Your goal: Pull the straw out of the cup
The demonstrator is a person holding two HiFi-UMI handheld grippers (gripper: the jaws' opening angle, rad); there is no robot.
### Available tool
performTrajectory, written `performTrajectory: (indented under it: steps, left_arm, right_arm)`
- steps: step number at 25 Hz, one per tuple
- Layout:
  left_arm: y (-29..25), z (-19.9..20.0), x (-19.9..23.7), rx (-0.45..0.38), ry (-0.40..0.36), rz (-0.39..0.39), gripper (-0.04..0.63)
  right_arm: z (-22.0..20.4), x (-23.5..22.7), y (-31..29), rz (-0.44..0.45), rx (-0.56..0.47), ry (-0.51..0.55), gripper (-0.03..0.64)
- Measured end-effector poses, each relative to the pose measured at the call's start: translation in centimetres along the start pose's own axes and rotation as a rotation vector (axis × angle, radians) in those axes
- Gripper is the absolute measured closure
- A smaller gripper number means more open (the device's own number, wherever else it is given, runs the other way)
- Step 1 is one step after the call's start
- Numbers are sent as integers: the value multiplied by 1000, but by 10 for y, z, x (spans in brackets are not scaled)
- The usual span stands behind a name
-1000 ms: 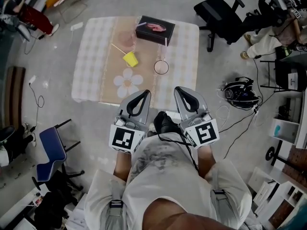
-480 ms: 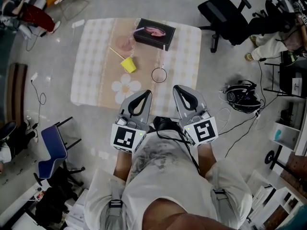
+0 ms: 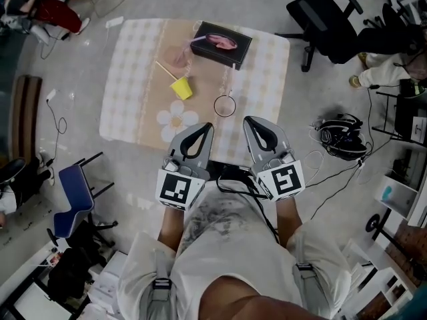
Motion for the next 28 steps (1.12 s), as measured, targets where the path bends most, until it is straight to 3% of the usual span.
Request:
performTrajectory:
  steps: [11, 28]
  left_arm:
    - [-33, -16, 17, 5, 31, -45, 595]
    - [-69, -42, 33, 44, 18, -97, 595]
  right_arm:
    - [-24, -19, -27, -39, 61, -21, 606]
    - [-66, -38, -62, -61, 134, -84, 588]
Point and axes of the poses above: the fingertips, and each gripper's own axes: y backward along the fingers, x to its left, z out of its top, the point moved 4 cm from there along y, backward along the fingers, and after that the axes turned 6 degrees about z, right-handed, at the moved point
